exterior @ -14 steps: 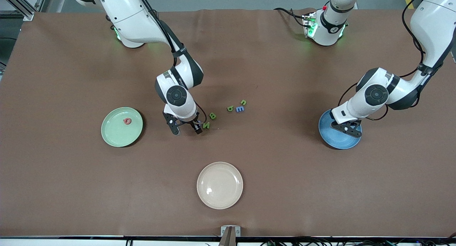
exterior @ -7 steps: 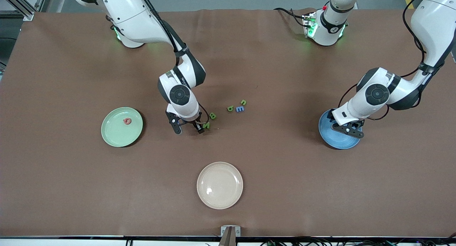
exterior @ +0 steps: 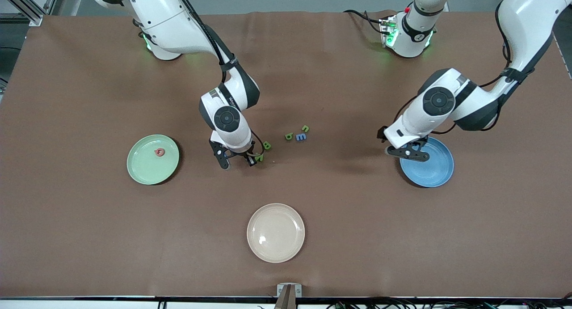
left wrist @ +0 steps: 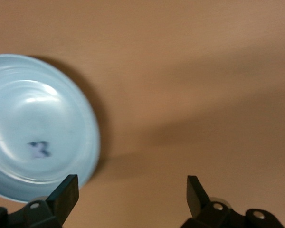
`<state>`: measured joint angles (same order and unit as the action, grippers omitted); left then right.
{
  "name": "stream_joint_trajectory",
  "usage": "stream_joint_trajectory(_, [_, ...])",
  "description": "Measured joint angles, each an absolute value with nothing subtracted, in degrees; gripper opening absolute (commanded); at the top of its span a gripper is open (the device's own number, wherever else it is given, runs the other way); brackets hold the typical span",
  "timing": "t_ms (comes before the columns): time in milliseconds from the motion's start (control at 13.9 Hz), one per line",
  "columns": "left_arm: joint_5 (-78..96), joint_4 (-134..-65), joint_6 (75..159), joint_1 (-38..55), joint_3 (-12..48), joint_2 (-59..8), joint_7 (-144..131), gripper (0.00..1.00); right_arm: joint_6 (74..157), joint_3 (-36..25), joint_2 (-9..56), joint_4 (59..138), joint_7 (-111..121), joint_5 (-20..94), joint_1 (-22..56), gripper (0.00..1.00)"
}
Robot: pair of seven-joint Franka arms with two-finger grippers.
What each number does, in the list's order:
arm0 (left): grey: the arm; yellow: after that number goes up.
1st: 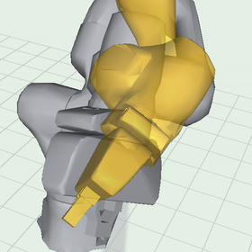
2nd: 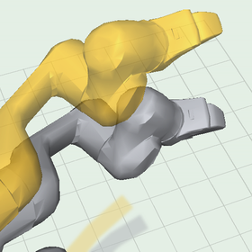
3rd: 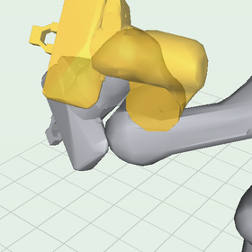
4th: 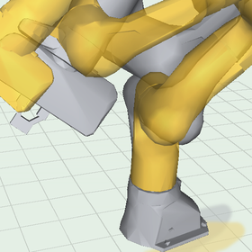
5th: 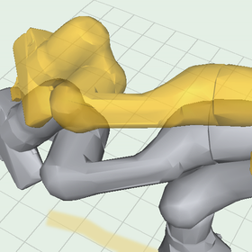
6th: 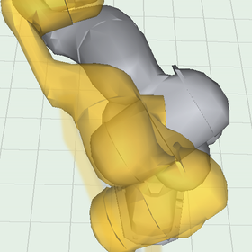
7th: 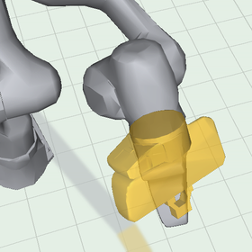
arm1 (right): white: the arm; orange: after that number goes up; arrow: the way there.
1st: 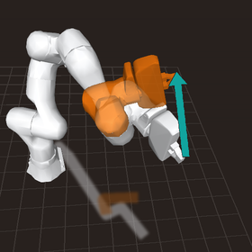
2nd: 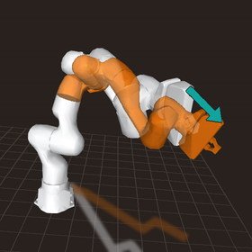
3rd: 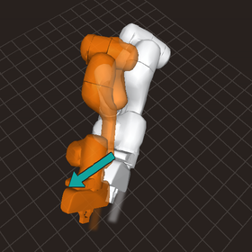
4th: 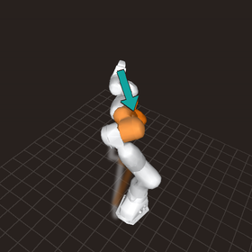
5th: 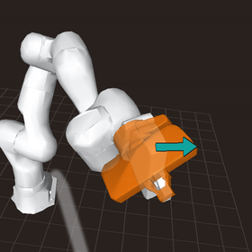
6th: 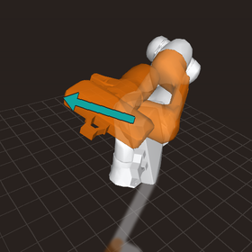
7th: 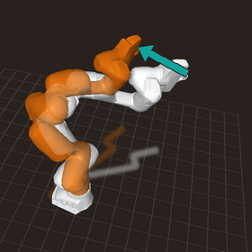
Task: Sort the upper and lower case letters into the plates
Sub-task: 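Place the blue C on the green plate while the left gripper reaches the green u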
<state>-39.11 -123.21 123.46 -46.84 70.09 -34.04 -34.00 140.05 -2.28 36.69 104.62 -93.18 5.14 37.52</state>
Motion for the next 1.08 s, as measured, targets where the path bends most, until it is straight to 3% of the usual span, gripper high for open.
stream_joint_trajectory(504, [-38.15,-118.23,123.44,-26.6,68.34,-34.06,-49.0,0.93,132.05,-5.33,32.95,105.87,-74.22,5.07,30.79,0.0])
stream_joint_trajectory(648, [-38.0,-115.93,123.44,-19.41,64.65,-34.14,-50.03,0.88,130.19,-5.78,29.08,108.77,-64.12,5.07,25.36,0.0])
stream_joint_trajectory(1080, [-37.78,-108.92,123.6,0.89,52.12,-38.23,-53.4,0.88,126.46,-5.94,23.6,113.25,-40.91,5.06,11.15,0.0])
